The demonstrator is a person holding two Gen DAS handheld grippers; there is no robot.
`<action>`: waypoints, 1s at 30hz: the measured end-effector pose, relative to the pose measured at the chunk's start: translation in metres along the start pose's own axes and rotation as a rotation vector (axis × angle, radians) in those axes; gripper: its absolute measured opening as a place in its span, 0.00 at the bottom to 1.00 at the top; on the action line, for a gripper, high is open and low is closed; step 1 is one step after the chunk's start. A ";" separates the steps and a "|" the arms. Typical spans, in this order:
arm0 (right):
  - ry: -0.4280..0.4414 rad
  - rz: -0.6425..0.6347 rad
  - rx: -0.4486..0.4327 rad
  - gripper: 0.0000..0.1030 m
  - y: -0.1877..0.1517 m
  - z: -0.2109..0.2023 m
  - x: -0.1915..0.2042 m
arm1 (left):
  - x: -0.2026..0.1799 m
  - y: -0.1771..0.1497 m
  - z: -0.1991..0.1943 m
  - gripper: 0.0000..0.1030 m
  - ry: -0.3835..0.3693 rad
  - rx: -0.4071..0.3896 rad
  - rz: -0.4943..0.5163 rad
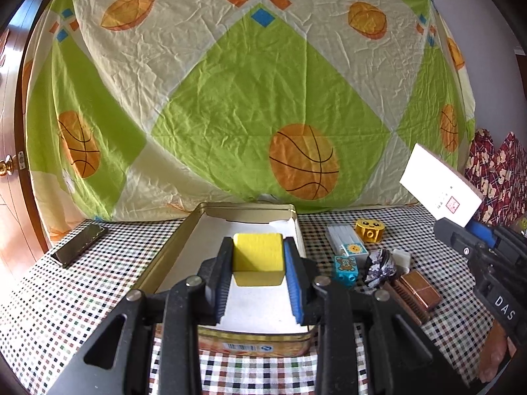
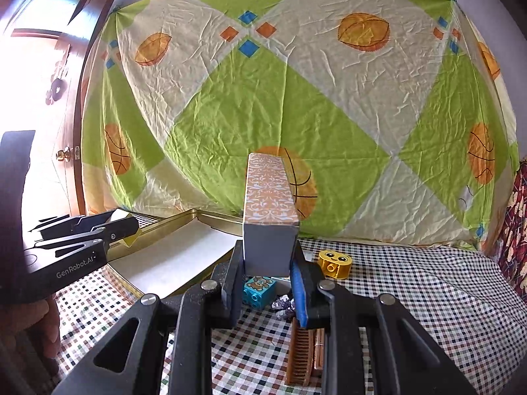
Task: Organize rigid objects
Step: 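Carry the yellow cube over the tin while the right gripper carries the box, then lower both held objects into the tin and open both grippers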
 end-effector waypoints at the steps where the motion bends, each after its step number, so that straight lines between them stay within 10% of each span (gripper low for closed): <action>1: 0.009 -0.007 0.001 0.26 0.002 0.003 0.004 | 0.003 0.001 0.001 0.28 0.004 0.001 0.005; 30: 0.119 -0.027 0.065 0.26 0.027 0.070 0.068 | 0.062 0.010 0.060 0.28 0.044 0.112 -0.003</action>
Point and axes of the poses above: each gripper's, at about its wrist camera, not at the fingertips, and z roughly the way its jaws point, x to its left, y to its top, the point moved 7 cm from there along z, roughly the way its jaws point, and after that the axes turned 10 degrees about z, right-handed, at the moved point
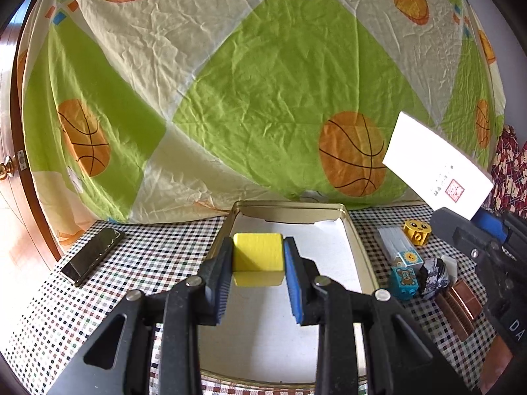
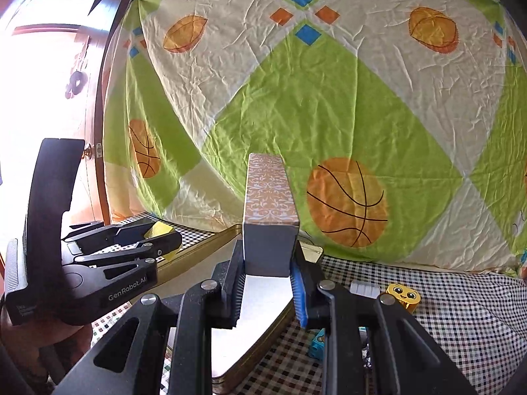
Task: Organize rigid objects
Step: 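Lower both held objects into the tin and open both grippers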
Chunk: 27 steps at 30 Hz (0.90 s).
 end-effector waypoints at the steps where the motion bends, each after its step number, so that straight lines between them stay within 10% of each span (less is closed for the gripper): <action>1: 0.001 0.004 0.009 0.26 0.000 0.004 0.001 | 0.002 -0.001 0.004 0.28 -0.003 0.010 -0.003; 27: -0.027 0.060 0.267 0.27 -0.042 0.101 0.008 | 0.013 -0.006 0.080 0.28 -0.077 0.204 0.020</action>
Point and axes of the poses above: each gripper's, at about its wrist camera, not at the fingertips, and z roughly the way its jaws point, x to its left, y to its top, the point moved 7 cm from there along z, roughly the way its jaws point, and after that the axes turned 10 degrees about z, right-handed, at the moved point
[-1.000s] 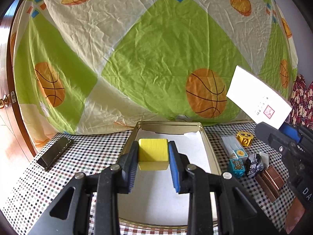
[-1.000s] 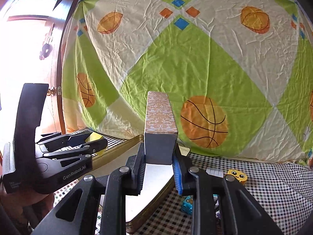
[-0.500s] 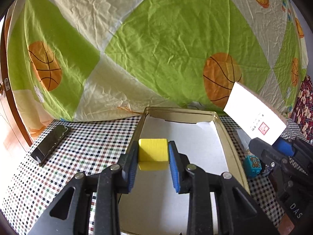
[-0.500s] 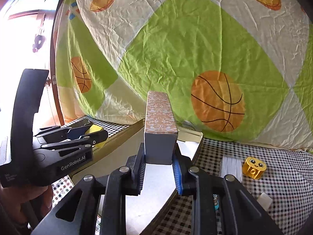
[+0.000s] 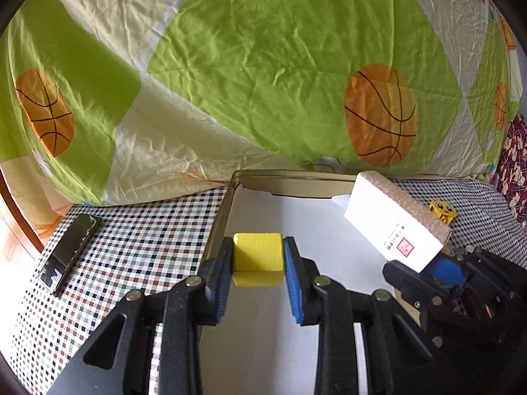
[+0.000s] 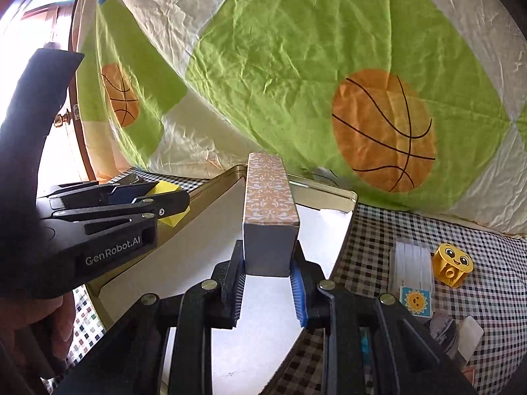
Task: Organize rigid objects
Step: 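Lower both held objects into the tin and open both grippers, then move the right gripper to the copper plate and grasp it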
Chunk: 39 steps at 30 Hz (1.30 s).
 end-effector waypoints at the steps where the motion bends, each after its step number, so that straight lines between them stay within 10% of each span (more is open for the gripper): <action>1: 0.000 0.006 0.008 0.27 0.000 0.004 -0.001 | 0.001 0.000 0.004 0.28 0.000 0.008 -0.002; 4: 0.008 0.002 0.049 0.29 -0.003 0.015 0.001 | 0.002 -0.001 0.010 0.30 0.043 0.015 0.014; 7: 0.009 0.006 0.055 0.55 -0.007 0.016 -0.001 | 0.001 -0.007 0.011 0.53 0.046 0.014 0.002; 15: -0.002 0.047 -0.020 0.60 -0.003 -0.033 -0.030 | -0.007 -0.006 -0.022 0.88 0.102 -0.106 0.002; 29: -0.250 0.181 -0.016 0.61 -0.043 -0.114 -0.153 | -0.098 -0.006 -0.072 0.99 -0.029 -0.185 0.094; 39: -0.216 0.236 0.149 0.61 -0.089 -0.108 -0.188 | -0.179 -0.016 -0.070 0.99 -0.137 -0.136 0.176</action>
Point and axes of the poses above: each gripper's, at about its wrist camera, not at the fingertips, and z roughly the way its jaws point, x to its left, y to its top, the point moved 7 cm from there along z, roughly the way its jaws point, and after that the axes turned 10 degrees about z, right-handed, at the moved point
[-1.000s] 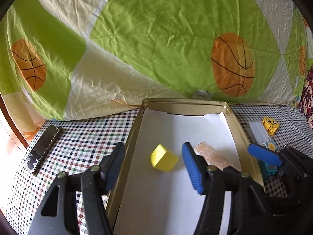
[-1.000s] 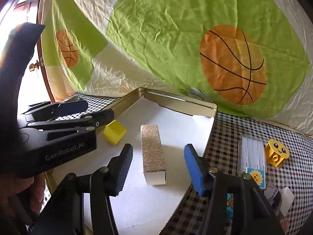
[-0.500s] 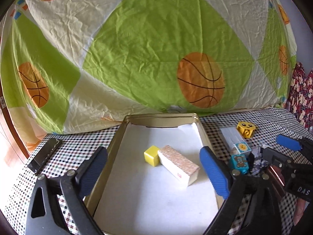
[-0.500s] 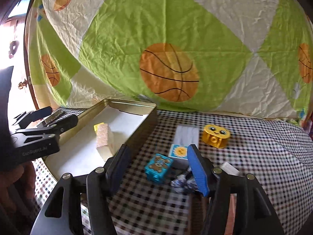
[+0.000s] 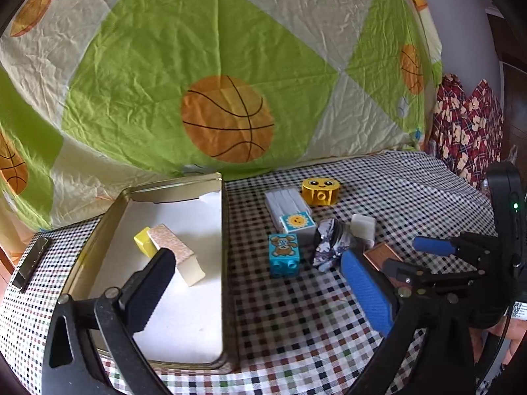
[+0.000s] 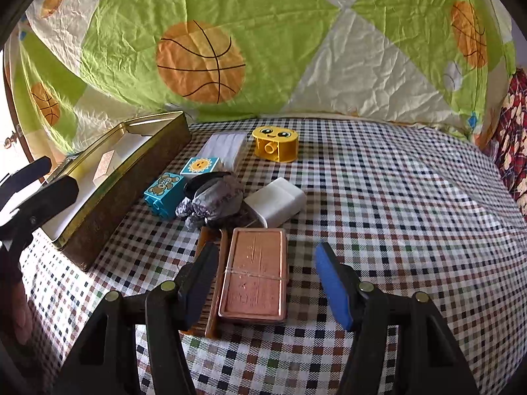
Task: Organize rigid objects
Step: 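Move the right gripper to the copper plate and grasp it, then grasp the brown comb with the left gripper while the right holds the plate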
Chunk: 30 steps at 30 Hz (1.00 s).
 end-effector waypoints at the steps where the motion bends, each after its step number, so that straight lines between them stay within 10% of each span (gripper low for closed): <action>1: 0.011 0.006 0.012 0.61 -0.001 0.002 -0.001 | -0.003 -0.001 0.002 0.99 -0.002 0.008 0.000; 30: 0.000 0.033 0.107 0.46 -0.003 0.011 -0.042 | -0.076 -0.006 0.034 0.99 -0.078 0.124 0.054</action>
Point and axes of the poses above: each gripper's, at about its wrist camera, not at the fingertips, and z roughly the way its jaws point, x to its left, y to its top, the point moved 7 cm from there along z, roughly the way its jaws point, and after that the axes turned 10 degrees about z, right-handed, at the moved point
